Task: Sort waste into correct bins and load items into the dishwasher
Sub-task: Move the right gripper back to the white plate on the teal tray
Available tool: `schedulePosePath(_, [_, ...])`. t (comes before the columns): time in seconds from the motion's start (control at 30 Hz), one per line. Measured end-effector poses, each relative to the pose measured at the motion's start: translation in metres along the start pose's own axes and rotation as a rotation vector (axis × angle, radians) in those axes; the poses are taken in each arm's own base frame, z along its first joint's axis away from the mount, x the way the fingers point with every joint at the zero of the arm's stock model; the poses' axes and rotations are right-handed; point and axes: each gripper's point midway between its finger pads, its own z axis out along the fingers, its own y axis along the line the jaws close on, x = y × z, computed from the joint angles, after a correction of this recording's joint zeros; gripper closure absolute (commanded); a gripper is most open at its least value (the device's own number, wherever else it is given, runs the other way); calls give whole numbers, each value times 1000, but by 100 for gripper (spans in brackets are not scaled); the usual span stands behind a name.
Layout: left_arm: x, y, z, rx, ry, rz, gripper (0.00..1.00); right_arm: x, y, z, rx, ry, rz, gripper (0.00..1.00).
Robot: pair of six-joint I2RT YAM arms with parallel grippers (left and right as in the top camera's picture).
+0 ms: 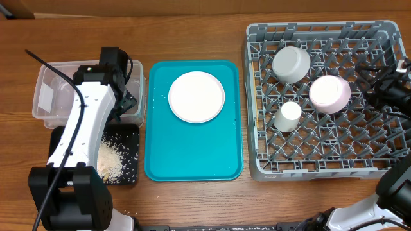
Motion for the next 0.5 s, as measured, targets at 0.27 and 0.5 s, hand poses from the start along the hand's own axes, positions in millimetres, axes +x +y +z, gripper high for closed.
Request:
schedulePosePath(0.27, [0, 0, 0, 0, 0, 0, 0, 24, 24, 32, -55, 101, -29, 27])
schedulePosePath(0.5, [0, 0, 0, 0, 0, 0, 0, 85, 76, 91, -169, 310, -137, 14])
